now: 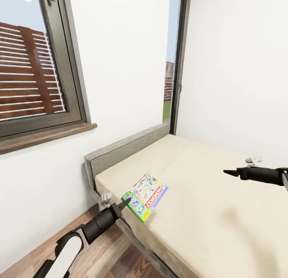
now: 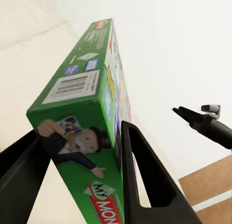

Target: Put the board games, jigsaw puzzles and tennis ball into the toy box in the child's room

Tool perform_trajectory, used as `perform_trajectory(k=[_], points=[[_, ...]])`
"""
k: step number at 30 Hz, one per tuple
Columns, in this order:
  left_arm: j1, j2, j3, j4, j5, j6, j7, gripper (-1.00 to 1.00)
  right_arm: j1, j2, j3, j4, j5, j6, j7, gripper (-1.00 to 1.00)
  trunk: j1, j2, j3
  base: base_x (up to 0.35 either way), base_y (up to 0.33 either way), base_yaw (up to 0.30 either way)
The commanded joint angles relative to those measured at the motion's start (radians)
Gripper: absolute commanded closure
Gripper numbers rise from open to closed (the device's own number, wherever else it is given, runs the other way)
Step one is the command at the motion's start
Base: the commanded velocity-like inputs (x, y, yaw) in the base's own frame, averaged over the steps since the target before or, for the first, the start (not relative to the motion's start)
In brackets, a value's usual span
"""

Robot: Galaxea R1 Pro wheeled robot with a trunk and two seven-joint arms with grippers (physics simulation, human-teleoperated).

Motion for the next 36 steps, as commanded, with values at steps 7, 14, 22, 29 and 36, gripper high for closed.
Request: perform_trajectory(k=[7, 14, 22, 29, 36], points=[[0.01, 0.001, 0.002, -0.004, 0.006, 0.001, -0.002, 1.0, 0.062, 0.003, -0.005, -0.136, 0.001, 0.141, -0.001, -1.0, -0.027, 0.049, 0.015, 0.0, 0.0, -0.17], [0.01, 0.0, 0.002, -0.004, 0.006, 0.001, -0.003, 1.0, 0.065, 0.002, -0.005, -0.149, 0.001, 0.143, -0.001, -1.0, -0.054, 0.098, 0.03, 0.0, 0.0, -0.186], [0.016, -0.002, 0.001, -0.001, -0.004, -0.004, -0.061, 1.0, 0.129, 0.003, -0.006, -0.249, 0.0, 0.145, 0.0, -1.0, -0.058, 0.105, 0.033, 0.068, 0.0, -0.026], [0.017, -0.011, 0.003, 0.003, -0.003, 0.012, -0.061, 1.0, 0.142, 0.003, -0.006, -0.27, -0.001, 0.145, -0.001, -1.0, -0.073, 0.133, 0.045, 0.06, 0.0, -0.001], [0.017, -0.011, 0.003, 0.001, -0.006, 0.009, -0.062, 1.0, 0.142, 0.002, -0.007, -0.278, -0.002, 0.146, 0.0, -1.0, -0.096, 0.175, 0.064, 0.002, 0.0, -0.155]])
